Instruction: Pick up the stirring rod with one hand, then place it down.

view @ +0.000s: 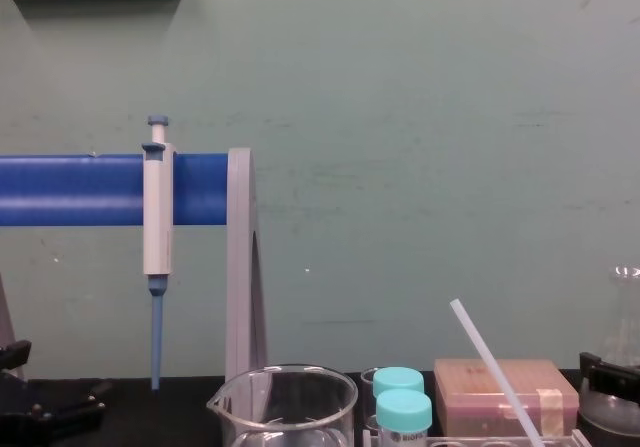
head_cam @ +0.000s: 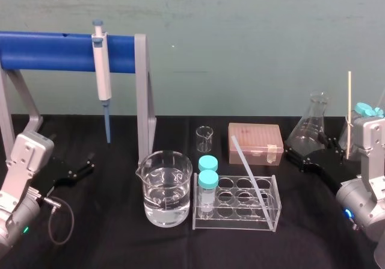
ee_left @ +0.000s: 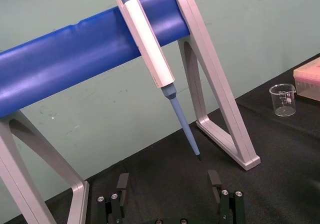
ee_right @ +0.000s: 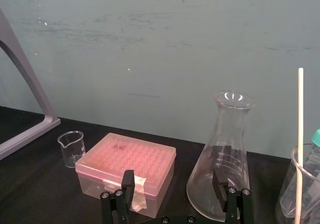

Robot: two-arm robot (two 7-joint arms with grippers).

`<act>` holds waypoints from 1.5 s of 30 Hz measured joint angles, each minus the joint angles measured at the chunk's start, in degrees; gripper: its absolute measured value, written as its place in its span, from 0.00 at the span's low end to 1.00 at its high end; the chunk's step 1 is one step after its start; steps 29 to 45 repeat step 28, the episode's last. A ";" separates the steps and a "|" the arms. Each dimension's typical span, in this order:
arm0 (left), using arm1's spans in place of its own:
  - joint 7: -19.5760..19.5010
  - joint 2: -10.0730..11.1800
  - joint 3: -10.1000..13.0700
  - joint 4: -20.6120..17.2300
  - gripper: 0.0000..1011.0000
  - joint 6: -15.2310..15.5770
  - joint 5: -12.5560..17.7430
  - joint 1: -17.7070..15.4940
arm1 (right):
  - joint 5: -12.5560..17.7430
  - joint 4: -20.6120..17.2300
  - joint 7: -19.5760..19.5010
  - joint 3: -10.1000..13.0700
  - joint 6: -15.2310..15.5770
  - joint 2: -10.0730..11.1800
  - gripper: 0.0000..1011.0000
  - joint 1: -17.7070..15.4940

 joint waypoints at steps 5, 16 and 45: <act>0.00 0.00 0.00 0.00 0.99 0.00 0.00 0.00 | 0.03 -0.03 0.00 -0.01 -0.06 0.02 0.99 0.02; 0.00 0.00 0.00 0.00 0.99 0.00 0.00 0.00 | 0.08 -0.10 0.01 -0.01 -0.14 0.05 0.99 0.05; 0.00 0.00 0.00 0.00 0.99 0.00 0.00 0.00 | 0.14 -0.09 0.05 -0.01 -0.21 0.05 0.99 0.05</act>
